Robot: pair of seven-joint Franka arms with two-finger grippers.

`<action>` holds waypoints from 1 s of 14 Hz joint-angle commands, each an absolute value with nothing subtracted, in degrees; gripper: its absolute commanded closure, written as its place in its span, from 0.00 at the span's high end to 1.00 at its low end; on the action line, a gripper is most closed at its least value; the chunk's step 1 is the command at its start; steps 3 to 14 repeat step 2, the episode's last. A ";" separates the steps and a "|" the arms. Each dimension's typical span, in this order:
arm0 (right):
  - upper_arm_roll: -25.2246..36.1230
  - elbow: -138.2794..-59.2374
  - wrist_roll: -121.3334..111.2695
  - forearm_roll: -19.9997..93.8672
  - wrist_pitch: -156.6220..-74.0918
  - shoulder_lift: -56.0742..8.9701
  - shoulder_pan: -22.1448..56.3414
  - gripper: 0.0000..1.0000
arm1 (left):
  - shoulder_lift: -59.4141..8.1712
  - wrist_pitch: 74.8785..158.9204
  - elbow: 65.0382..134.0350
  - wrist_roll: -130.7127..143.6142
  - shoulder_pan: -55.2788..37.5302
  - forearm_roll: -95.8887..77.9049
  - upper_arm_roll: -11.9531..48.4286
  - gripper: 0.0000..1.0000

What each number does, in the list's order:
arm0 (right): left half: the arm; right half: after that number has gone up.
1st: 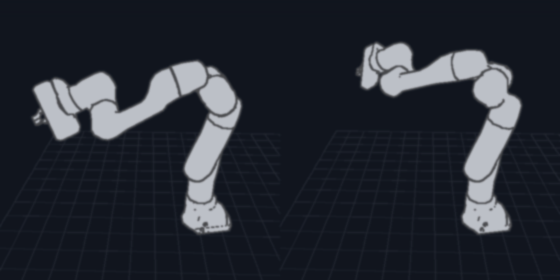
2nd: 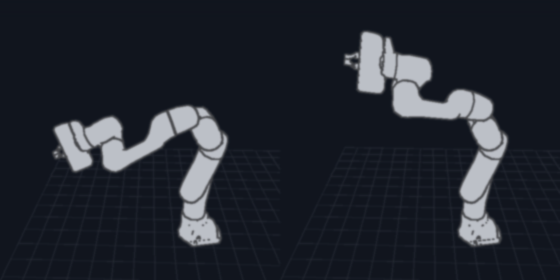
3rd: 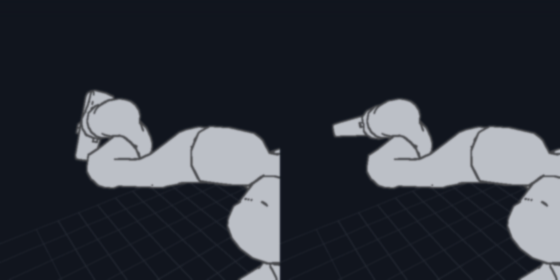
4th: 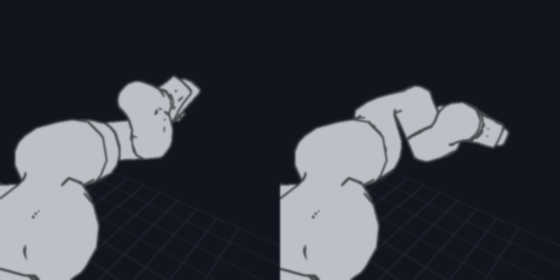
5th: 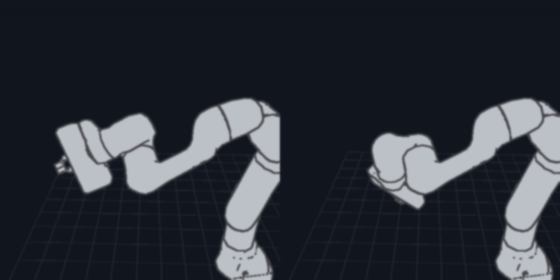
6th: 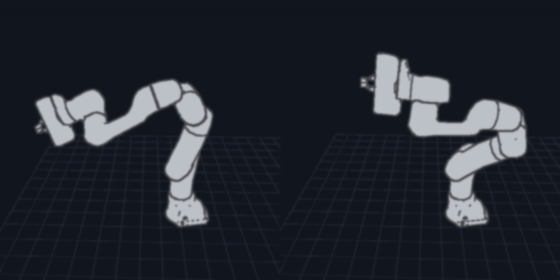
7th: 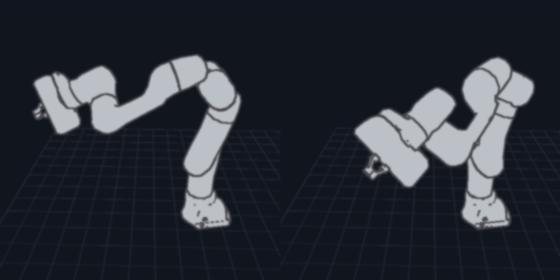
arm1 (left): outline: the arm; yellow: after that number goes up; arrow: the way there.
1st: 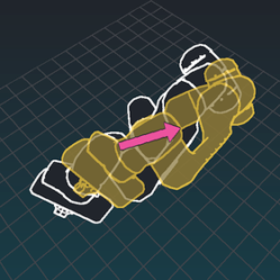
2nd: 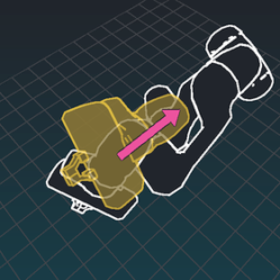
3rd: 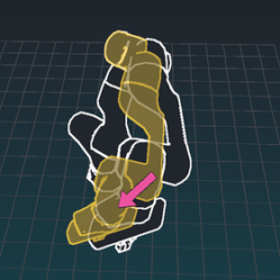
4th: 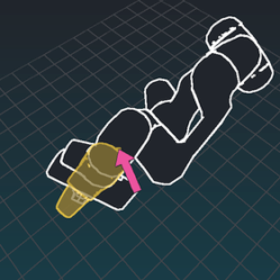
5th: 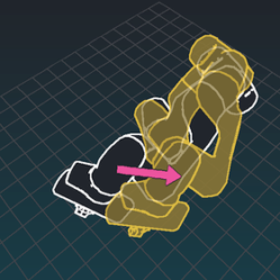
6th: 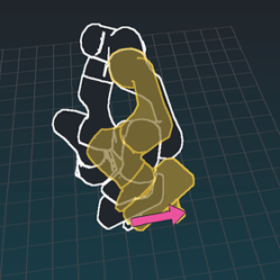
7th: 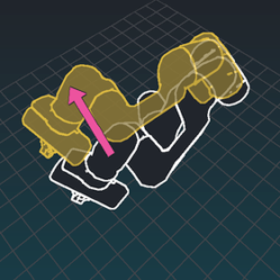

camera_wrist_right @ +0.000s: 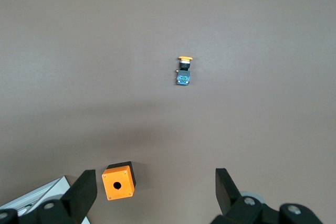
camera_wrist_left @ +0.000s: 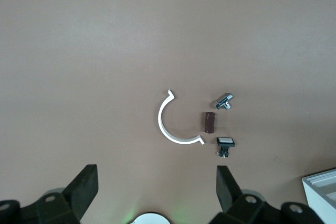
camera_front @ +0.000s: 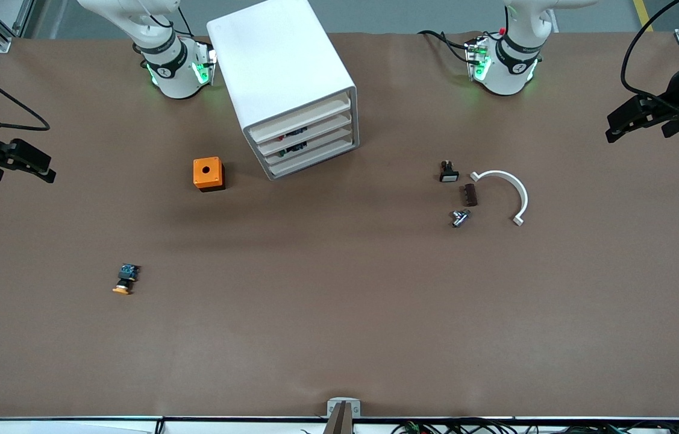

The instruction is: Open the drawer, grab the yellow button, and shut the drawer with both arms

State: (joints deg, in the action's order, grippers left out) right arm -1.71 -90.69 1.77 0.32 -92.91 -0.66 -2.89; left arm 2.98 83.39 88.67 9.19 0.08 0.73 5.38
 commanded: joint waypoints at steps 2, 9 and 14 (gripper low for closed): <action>-1.76 -91.76 2.81 -0.79 -93.52 0.44 -2.73 1.00 | 2.90 83.41 88.24 8.61 0.44 2.11 5.71 1.00; -1.76 -91.76 2.81 -0.79 -93.52 0.44 -2.73 1.00 | 2.90 83.41 88.24 8.61 0.44 2.11 5.71 1.00; -1.76 -91.76 2.81 -0.79 -93.52 0.44 -2.73 1.00 | 2.90 83.41 88.24 8.61 0.44 2.11 5.71 1.00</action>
